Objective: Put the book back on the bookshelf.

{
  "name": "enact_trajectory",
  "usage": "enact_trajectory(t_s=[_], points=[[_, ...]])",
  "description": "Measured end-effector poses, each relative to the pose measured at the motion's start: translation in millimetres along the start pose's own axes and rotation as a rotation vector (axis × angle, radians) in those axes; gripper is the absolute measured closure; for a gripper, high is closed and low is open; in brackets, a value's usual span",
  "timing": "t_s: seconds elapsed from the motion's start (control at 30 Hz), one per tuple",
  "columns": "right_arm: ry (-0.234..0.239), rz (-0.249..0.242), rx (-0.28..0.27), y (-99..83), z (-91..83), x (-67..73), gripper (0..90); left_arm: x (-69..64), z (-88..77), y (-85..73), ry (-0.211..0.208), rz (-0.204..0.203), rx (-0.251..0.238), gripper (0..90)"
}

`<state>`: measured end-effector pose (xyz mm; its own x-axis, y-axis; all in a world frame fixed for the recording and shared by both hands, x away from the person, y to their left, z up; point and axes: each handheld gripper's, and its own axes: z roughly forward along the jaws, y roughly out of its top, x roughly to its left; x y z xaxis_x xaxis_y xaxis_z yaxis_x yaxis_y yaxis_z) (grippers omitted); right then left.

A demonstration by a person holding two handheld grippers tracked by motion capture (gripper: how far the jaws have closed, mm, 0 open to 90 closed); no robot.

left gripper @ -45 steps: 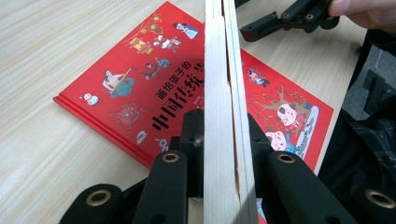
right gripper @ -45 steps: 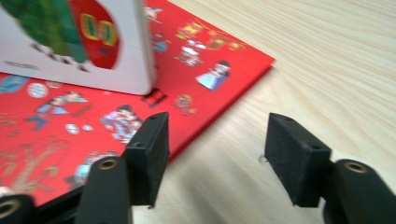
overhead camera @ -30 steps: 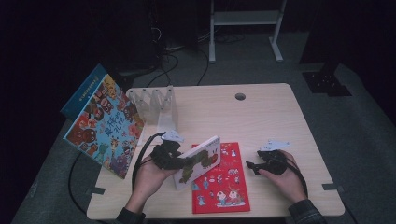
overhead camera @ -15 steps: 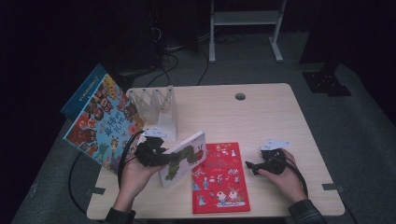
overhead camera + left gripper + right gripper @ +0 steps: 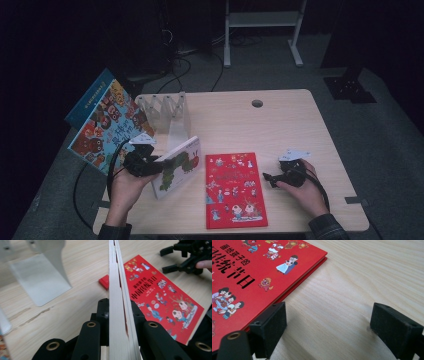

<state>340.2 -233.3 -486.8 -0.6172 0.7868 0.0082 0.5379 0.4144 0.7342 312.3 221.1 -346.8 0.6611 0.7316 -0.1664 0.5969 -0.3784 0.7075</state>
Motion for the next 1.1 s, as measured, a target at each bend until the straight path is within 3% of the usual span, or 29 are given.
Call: enact_trajectory(t_s=[0.5, 0.7, 1.1], points=[[-0.001, 0.0, 0.0, 0.0, 0.0, -0.2, 12.8, 30.7, -16.6, -0.2, 0.14, -0.077, -0.045, 75.7], [-0.002, 0.0, 0.0, 0.0, 0.1, -0.2, 12.8, 42.5, -9.9, 8.1, 0.192, -0.09, -0.067, 75.7], [-0.002, 0.0, 0.0, 0.0, 0.1, -0.3, 12.8, 56.5, 12.0, 31.9, 0.231, -0.095, -0.078, 75.7]])
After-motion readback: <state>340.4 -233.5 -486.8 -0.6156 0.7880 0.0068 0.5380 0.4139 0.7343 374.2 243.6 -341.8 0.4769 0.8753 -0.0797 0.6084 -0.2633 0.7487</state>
